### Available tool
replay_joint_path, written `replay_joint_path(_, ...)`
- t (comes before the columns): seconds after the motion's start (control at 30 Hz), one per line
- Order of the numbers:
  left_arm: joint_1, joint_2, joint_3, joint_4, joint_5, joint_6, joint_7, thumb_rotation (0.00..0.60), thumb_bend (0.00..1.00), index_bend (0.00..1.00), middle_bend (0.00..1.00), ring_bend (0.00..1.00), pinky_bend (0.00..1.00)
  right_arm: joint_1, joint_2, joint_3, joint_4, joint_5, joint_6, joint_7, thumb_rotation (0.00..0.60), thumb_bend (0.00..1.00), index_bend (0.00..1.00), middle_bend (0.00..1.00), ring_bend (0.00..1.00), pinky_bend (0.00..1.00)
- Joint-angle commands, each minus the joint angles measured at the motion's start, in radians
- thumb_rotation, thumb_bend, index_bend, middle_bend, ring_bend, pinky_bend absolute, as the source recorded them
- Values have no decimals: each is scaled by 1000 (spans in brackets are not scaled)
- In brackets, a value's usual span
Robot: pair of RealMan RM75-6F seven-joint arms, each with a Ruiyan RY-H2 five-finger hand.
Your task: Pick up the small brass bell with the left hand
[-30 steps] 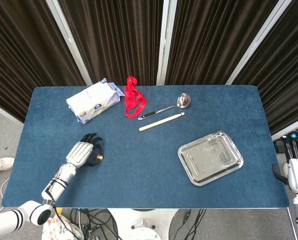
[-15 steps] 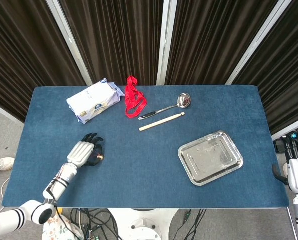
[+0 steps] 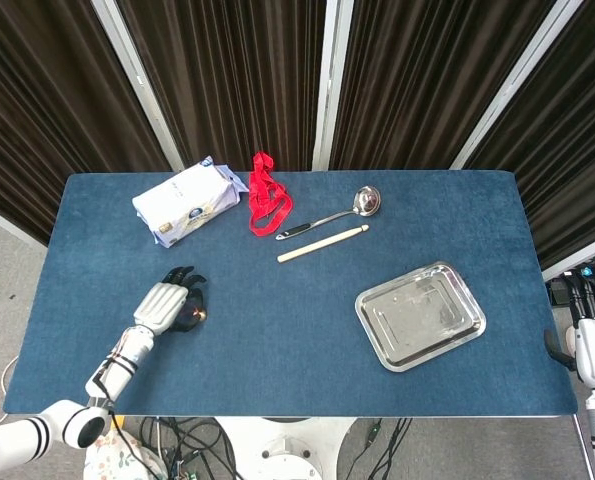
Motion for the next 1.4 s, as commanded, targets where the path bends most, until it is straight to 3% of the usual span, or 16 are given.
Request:
replay_joint_path(0.03,0,0,0,0,0,1,1,600,384,545,190,27,66,0,-1,0,1,1,-1,0,600,305,0,0,0,0)
replay_joint_path(0.5,0,6,-2,-14,-1,11,6,600,398,566,207,37,66,-4,-1,0,8,2,1,9,600,305,0,0,0,0)
replay_joint_path(0.8,12,74,-40,-97,-9,60,-23,600,404,577,228,43,66,-3,-1,1,7,0,1,11,600,305,0,0,0,0)
replay_joint_path(0.83,12,81,-44,-92,-9,70,-5,600,408,577,228,43,66,-3,-1,1,6,0,1,10,600,305,0,0,0,0)
replay_joint_path(0.93,16,57,-30,12,29,173,286,600,418,585,237,43,66,-3,0,2,4,0,2,8,600,305,0,0,0,0)
replay_joint_path(0.97,21,52,-34,-2,11,171,288,600,417,590,242,43,66,-3,1,3,4,0,2,8,600,305,0,0,0,0)
replay_joint_path(1.03,29,73,-53,-99,-58,100,146,600,418,594,245,43,67,-2,0,3,3,2,-1,6,600,305,0,0,0,0)
replay_joint_path(1.1,19,150,-74,-234,-118,-54,-100,600,428,593,243,47,77,0,-1,2,2,3,-5,4,600,305,0,0,0,0)
replay_joint_path(1.13,5,177,-59,-219,-73,-57,-56,600,439,589,239,49,81,1,-2,2,1,3,-6,2,600,305,0,0,0,0)
replay_joint_path(1.17,-1,165,-38,-164,-8,5,81,600,447,587,235,52,82,1,-2,1,0,2,-6,1,600,305,0,0,0,0)
replay_joint_path(1.23,14,99,-27,-94,31,114,266,600,451,589,236,52,81,2,-1,1,-2,-1,-4,-1,600,305,0,0,0,0)
replay_joint_path(1.3,25,98,-57,-154,-70,50,135,600,446,591,246,53,80,1,1,3,-3,-2,-1,0,600,305,0,0,0,0)
replay_joint_path(1.33,17,114,-62,-143,-81,35,141,600,450,585,242,53,77,0,2,3,-3,-2,0,1,600,306,0,0,0,0)
replay_joint_path(1.4,11,103,-40,-77,-22,102,295,600,455,582,234,53,73,-1,3,4,-2,1,0,3,600,307,0,0,0,0)
